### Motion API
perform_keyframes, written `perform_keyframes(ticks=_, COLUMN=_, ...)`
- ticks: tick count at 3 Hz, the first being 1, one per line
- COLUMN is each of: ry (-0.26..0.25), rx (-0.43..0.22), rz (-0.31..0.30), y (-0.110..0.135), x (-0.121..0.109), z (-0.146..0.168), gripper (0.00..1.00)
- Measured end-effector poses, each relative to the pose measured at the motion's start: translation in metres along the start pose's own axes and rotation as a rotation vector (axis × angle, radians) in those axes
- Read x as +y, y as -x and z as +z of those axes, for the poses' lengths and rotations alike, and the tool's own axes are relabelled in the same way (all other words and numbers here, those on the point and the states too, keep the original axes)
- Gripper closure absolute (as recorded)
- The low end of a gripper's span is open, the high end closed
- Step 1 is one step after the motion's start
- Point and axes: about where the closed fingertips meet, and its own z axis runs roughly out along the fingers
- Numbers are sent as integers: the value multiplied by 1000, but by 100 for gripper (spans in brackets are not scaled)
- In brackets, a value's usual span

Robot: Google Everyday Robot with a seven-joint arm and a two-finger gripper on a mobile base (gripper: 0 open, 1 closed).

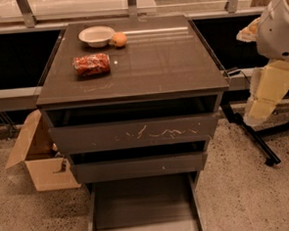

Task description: Place coke can into bottom drawer

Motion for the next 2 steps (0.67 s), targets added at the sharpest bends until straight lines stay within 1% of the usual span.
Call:
perform_keyframes(ticks=1, ry=11, rx=-105, rz=-65, y=38, x=-32, z=24, gripper=0)
perform_keyframes(ticks=2, ry=49, rx=-230, rz=-96, y=78, x=-60, z=54, gripper=0)
